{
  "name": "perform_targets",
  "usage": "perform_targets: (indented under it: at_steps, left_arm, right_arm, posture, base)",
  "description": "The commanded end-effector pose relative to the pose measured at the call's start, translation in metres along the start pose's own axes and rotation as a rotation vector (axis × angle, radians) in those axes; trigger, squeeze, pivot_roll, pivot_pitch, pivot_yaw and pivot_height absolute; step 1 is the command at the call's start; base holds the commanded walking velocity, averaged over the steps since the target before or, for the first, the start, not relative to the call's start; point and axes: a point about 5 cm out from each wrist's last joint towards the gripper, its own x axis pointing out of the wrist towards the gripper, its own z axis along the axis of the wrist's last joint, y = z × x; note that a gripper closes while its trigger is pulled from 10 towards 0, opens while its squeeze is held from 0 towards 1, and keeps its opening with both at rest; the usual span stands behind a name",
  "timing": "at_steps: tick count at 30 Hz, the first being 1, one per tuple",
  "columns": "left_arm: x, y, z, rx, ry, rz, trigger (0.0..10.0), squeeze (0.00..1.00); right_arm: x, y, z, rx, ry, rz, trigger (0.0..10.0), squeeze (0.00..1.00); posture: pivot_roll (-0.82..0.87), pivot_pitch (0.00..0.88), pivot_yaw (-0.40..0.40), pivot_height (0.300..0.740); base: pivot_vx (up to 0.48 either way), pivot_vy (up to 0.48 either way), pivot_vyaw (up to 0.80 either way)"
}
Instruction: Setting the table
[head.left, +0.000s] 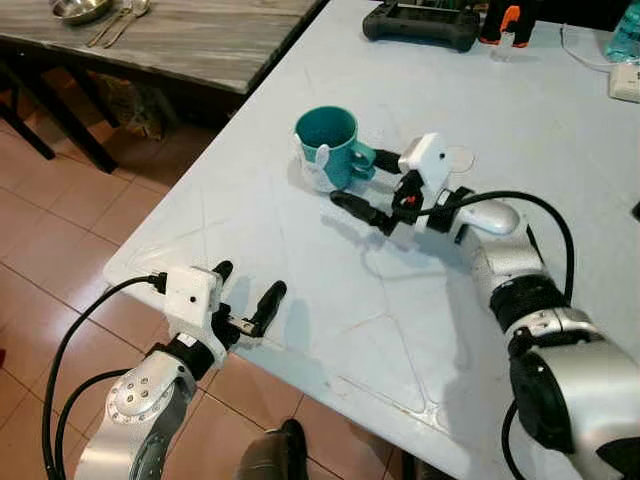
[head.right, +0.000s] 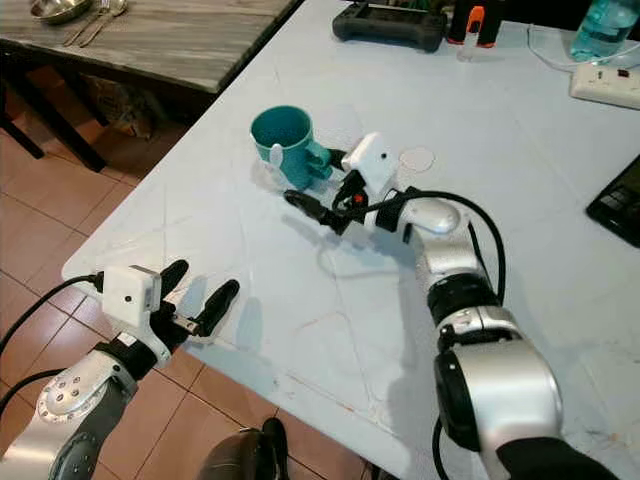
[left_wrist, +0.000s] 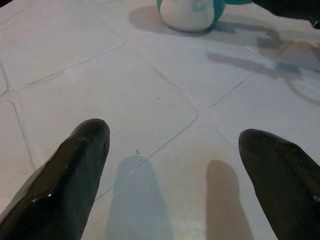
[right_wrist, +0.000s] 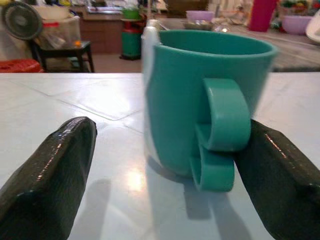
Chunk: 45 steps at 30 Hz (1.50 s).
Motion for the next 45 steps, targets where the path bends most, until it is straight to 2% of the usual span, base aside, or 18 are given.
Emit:
perform_targets:
  at_steps: [1, 3, 5, 9, 12, 16, 23, 24, 25, 26, 45]
  left_arm:
    - [-0.002, 0.002, -0.002, 0.003, 0.019, 0.008, 10.0, 0.0]
    - [-0.001, 0.002, -0.002, 0.002, 0.019, 0.008, 10.0, 0.0]
    - [0.0, 0.002, -0.003, 0.0, 0.022, 0.006, 10.0, 0.0]
    - [0.0, 0.001, -0.006, -0.003, 0.027, 0.0, 10.0, 0.0]
    - [0.0, 0.001, -0.006, -0.003, 0.028, -0.003, 10.0, 0.0]
    - [0.001, 0.001, -0.007, -0.004, 0.03, -0.007, 10.0, 0.0]
    - [0.002, 0.0, -0.007, -0.005, 0.032, -0.009, 10.0, 0.0]
    - [0.002, -0.001, -0.008, -0.007, 0.032, -0.01, 10.0, 0.0]
    - [0.002, -0.001, -0.008, -0.007, 0.032, -0.01, 10.0, 0.0]
    - [0.002, -0.001, -0.008, -0.009, 0.033, -0.011, 10.0, 0.0]
    - [0.003, -0.004, -0.01, -0.024, 0.027, -0.025, 10.0, 0.0]
  right_arm:
    - [0.002, 0.005, 0.001, -0.004, -0.022, 0.023, 10.0, 0.0]
    - [0.001, 0.006, 0.0, -0.011, -0.026, 0.009, 10.0, 0.0]
    - [-0.001, 0.004, -0.001, -0.043, -0.036, -0.072, 10.0, 0.0]
    - [0.001, 0.005, -0.002, -0.069, -0.045, -0.155, 10.0, 0.0]
    - [0.002, 0.005, -0.003, -0.072, -0.043, -0.185, 10.0, 0.0]
    - [0.01, 0.011, -0.005, -0.02, -0.07, -0.271, 10.0, 0.0]
    - [0.022, 0.017, -0.003, 0.016, -0.093, -0.288, 10.0, 0.0]
    - [0.025, 0.017, -0.001, 0.03, -0.103, -0.314, 2.0, 0.0]
    - [0.025, 0.017, -0.001, 0.03, -0.103, -0.314, 2.0, 0.0]
    - [0.027, 0.016, 0.001, 0.041, -0.113, -0.336, 0.0, 0.0]
    - [0.028, 0.017, -0.002, 0.089, -0.108, -0.375, 0.0, 0.0]
  posture:
    - [0.01, 0.271, 0.148, 0.74]
    - [0.01, 0.271, 0.149, 0.74]
    - [0.0, 0.271, 0.149, 0.74]
    - [-0.01, 0.27, 0.152, 0.74]
    - [-0.01, 0.27, 0.152, 0.74]
    - [-0.01, 0.266, 0.151, 0.74]
    - [-0.01, 0.267, 0.148, 0.74]
    - [-0.01, 0.27, 0.146, 0.74]
    - [-0.01, 0.27, 0.146, 0.74]
    - [-0.01, 0.27, 0.144, 0.74]
    - [-0.02, 0.269, 0.13, 0.74]
  base:
    - [0.0, 0.0, 0.0]
    - [0.0, 0.0, 0.0]
    - [0.0, 0.0, 0.0]
    - [0.0, 0.0, 0.0]
    - [0.0, 0.0, 0.0]
    - [0.0, 0.0, 0.0]
    - [0.0, 0.0, 0.0]
    - [0.0, 0.0, 0.0]
    - [0.0, 0.0, 0.0]
    - [0.0, 0.0, 0.0]
    - [0.0, 0.0, 0.0]
